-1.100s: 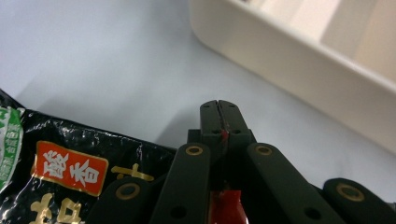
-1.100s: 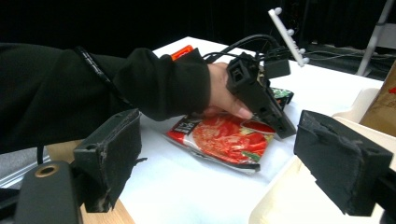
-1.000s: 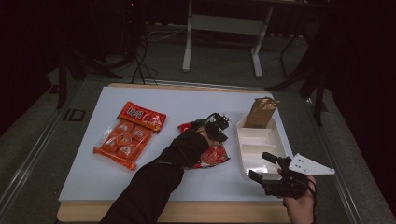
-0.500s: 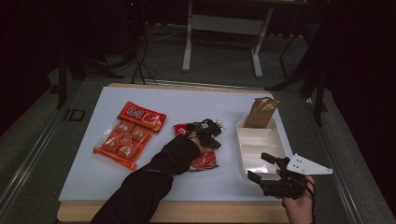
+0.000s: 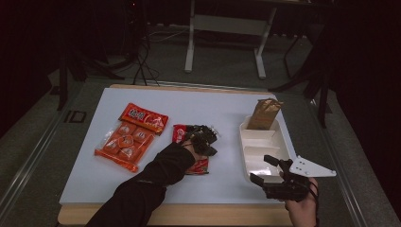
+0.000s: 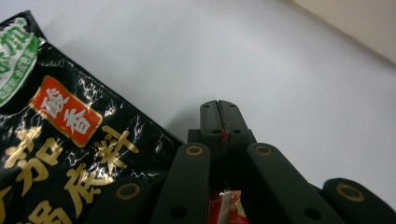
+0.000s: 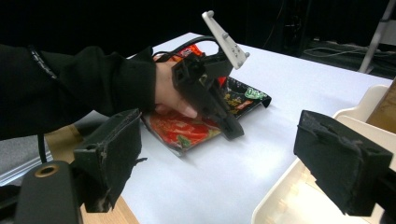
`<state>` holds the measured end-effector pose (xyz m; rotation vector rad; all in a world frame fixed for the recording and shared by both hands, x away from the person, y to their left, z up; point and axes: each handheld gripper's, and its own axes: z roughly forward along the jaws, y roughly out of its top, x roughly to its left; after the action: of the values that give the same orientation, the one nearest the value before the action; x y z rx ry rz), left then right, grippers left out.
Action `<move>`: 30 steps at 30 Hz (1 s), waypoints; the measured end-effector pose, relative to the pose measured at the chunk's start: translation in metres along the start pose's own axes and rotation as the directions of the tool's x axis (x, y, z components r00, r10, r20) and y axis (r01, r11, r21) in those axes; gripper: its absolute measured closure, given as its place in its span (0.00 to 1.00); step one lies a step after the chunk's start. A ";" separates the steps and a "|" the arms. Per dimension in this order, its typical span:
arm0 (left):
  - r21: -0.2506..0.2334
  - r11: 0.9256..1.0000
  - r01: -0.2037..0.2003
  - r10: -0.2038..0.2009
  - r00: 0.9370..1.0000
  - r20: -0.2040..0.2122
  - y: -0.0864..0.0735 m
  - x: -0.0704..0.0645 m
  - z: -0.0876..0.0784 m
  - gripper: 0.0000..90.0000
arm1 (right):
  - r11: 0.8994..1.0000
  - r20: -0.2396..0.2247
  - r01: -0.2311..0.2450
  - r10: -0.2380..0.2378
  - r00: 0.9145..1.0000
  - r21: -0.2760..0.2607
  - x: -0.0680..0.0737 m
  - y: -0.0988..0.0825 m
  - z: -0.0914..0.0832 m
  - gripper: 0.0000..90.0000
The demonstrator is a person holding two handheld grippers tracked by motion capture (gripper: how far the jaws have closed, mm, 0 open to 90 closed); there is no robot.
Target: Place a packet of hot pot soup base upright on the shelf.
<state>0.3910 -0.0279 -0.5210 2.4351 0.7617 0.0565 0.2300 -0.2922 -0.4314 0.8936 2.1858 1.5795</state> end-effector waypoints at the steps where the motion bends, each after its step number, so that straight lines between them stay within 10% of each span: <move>1: 0.001 1.000 0.007 -0.007 1.000 0.007 -0.001 0.000 -0.001 1.00 | 1.000 -0.001 0.001 -0.001 1.000 0.002 0.000 0.000 0.001 0.17; 12: -0.106 0.994 0.039 -0.034 0.998 0.043 -0.013 0.011 -0.032 1.00 | 1.000 -0.011 0.019 -0.019 1.000 0.000 0.003 0.001 0.004 0.17; 21: -0.192 0.976 0.105 -0.114 0.993 -0.038 -0.030 0.036 -0.081 0.86 | 1.000 -0.013 0.025 -0.025 1.000 0.009 0.002 0.000 0.007 0.17; 30: -0.250 0.946 0.207 -0.243 0.962 -0.122 -0.047 0.066 -0.096 0.66 | 0.999 -0.020 0.032 -0.032 0.999 0.018 0.004 0.000 0.009 0.17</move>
<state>0.4025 0.0884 -0.4754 2.1227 1.0368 0.2324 0.2326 -0.2830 -0.4346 0.8477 2.2199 1.5627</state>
